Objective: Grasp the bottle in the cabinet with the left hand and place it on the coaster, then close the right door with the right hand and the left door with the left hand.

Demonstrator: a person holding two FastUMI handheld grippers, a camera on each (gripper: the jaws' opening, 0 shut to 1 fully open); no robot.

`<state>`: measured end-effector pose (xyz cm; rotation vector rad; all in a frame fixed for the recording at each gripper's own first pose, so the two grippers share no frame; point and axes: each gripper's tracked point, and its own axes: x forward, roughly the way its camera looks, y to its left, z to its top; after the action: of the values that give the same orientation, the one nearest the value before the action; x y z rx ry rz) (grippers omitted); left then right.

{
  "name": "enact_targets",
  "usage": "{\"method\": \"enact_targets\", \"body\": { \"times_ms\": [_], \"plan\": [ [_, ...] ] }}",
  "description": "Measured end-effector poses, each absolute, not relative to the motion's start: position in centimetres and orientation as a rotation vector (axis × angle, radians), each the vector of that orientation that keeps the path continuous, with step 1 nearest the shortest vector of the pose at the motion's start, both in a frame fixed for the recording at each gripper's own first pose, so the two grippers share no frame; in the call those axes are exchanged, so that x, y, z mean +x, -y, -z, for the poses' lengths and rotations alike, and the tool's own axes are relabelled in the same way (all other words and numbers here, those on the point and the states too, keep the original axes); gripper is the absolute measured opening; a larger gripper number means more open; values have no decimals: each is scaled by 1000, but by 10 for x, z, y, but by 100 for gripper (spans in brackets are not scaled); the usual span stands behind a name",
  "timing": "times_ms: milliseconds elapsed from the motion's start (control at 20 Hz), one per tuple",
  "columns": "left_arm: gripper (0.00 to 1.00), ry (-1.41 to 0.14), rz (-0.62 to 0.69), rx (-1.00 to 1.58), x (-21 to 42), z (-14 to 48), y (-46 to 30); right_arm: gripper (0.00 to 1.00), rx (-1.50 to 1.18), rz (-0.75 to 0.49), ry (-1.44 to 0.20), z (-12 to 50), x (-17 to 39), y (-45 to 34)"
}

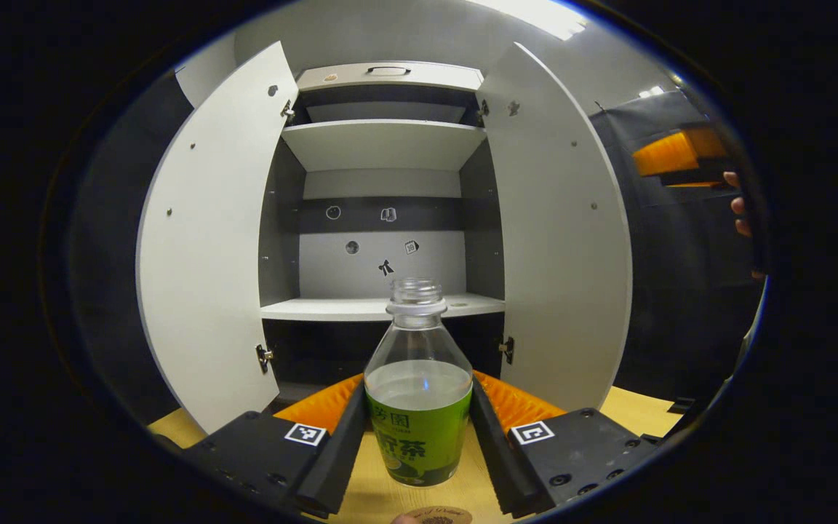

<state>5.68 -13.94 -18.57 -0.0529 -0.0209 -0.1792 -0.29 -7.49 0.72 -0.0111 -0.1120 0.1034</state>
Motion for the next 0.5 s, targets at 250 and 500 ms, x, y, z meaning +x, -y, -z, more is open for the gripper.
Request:
{"method": "enact_targets", "body": {
  "times_ms": [250,500],
  "plan": [
    [77,-31,149,-80,37,247,148,97,9,-145,69,7,3,81],
    [77,-64,132,-65,33,298,153,97,-3,-122,37,14,12,93]
  ]
}}
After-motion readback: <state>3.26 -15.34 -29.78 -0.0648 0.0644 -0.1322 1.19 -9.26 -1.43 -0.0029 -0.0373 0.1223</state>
